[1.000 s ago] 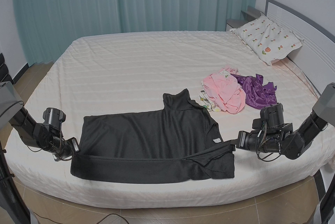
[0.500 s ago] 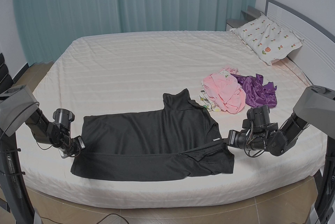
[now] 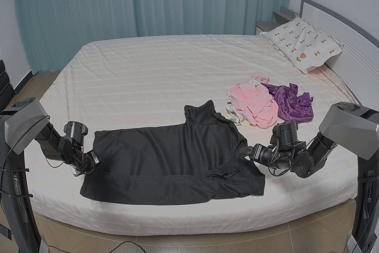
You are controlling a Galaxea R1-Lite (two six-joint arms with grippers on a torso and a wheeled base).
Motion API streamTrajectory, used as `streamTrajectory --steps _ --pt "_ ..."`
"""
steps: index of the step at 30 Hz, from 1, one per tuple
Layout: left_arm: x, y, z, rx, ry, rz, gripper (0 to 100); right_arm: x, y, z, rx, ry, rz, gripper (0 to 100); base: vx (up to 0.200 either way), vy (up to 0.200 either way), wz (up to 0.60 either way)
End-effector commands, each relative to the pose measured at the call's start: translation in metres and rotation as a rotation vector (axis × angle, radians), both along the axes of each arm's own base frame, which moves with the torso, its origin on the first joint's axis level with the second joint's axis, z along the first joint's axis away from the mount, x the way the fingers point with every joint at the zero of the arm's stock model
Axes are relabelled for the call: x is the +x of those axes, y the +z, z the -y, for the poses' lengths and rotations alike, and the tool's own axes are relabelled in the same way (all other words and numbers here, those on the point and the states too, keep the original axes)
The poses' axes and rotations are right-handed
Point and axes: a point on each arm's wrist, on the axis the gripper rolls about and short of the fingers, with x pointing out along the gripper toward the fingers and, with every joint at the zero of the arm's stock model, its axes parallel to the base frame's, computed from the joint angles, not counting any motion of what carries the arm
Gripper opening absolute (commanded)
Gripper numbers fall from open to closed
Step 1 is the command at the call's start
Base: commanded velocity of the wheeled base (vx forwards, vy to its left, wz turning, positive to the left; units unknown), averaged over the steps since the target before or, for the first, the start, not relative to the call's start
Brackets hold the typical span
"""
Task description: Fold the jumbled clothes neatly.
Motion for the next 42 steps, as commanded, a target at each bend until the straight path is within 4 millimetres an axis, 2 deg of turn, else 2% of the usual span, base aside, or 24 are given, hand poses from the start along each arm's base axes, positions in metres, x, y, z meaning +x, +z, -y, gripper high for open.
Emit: streamTrajectory --steps 1,5,9,14,17,28,40,41,42 --pt "0.001 0.000 -0.004 -0.020 0.030 0.007 100 0.001 0.005 0.000 0.061 -0.053 0.003 100 0.000 0.000 0.00" --pt "-0.002 0.012 -0.010 -0.056 0.078 0.039 100 -0.003 0.012 -0.003 0.126 -0.089 -0.018 100 0.000 0.000 0.00" --pt "-0.018 0.031 -0.012 -0.173 0.094 0.071 100 -0.005 0.009 -0.020 0.209 -0.113 -0.061 100 0.000 0.000 0.00" --pt "-0.039 0.040 -0.009 -0.243 0.138 0.075 100 -0.002 -0.014 -0.034 0.215 -0.110 -0.111 100 0.000 0.000 0.00" --pt "-0.044 0.037 -0.007 -0.266 0.175 0.106 100 0.000 -0.023 -0.036 0.209 -0.111 -0.125 100 0.000 0.000 0.00" --pt "-0.051 0.029 -0.005 -0.271 0.170 0.143 100 0.000 -0.027 -0.039 0.196 -0.108 -0.136 100 0.000 0.000 0.00" --pt "-0.053 0.028 -0.005 -0.278 0.167 0.140 100 0.017 -0.033 -0.050 0.177 -0.133 -0.125 100 0.000 0.000 0.00" --pt "-0.053 0.028 -0.005 -0.278 0.167 0.140 100 0.017 -0.033 -0.051 0.169 -0.138 -0.126 0 0.000 0.000 0.00" --pt "-0.053 0.028 -0.005 -0.278 0.167 0.140 100 0.017 -0.034 -0.052 0.162 -0.144 -0.130 0 0.000 0.000 0.00"
